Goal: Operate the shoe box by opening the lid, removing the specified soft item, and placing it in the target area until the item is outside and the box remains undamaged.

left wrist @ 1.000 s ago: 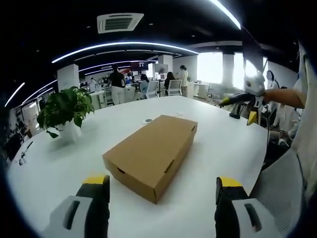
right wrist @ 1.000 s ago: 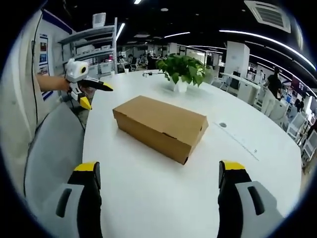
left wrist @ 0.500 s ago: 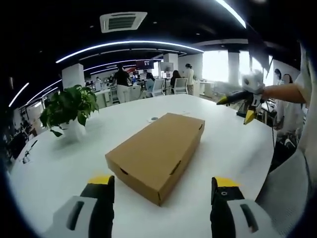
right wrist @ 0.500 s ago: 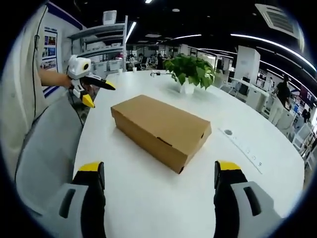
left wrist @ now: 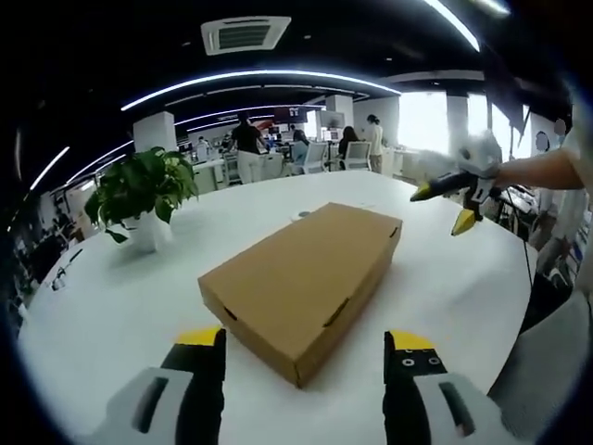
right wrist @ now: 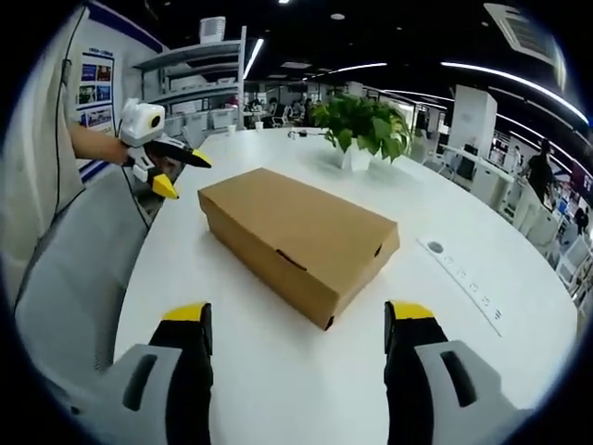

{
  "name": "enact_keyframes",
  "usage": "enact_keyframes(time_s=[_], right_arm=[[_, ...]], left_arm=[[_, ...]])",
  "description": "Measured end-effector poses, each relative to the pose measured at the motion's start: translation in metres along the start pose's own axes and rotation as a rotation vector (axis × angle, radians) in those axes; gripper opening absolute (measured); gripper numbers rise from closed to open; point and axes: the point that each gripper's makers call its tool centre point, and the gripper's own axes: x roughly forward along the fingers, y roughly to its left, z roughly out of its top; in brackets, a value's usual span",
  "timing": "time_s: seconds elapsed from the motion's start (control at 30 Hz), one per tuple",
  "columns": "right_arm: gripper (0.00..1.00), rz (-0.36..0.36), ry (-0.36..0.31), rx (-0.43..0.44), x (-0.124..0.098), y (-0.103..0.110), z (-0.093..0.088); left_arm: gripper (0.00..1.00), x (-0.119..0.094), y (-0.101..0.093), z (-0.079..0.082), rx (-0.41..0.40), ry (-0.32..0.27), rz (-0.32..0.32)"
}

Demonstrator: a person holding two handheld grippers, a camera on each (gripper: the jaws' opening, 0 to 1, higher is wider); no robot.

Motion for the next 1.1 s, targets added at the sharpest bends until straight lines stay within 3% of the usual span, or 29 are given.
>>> enact_keyframes(time_s=[0.37,0.7,0.87,1.1], right_arm=[[0.60,0.005,0.014,0.019,0.023,-0.013,-0.010],[0.52,-0.014,0.008,0.030,0.047,-0.018,-0.006],[0.48,-0.051,0.032,0.046,0.056,-0.024,-0.007],[0.40,-0.077,0.044,0.061,0.065,-0.026,-0.007]], left_arm=[[0.61,0.016,0.004,-0.013,-0.043,0.026,0.063],[0.55,0.028,0.003,-0.022,-0.058,0.057,0.101],[0.49,0.033,0.004,-0.023,-0.077,0.063,0.116],[0.48,0.038,0.007,-0.025,-0.087,0.072,0.139]])
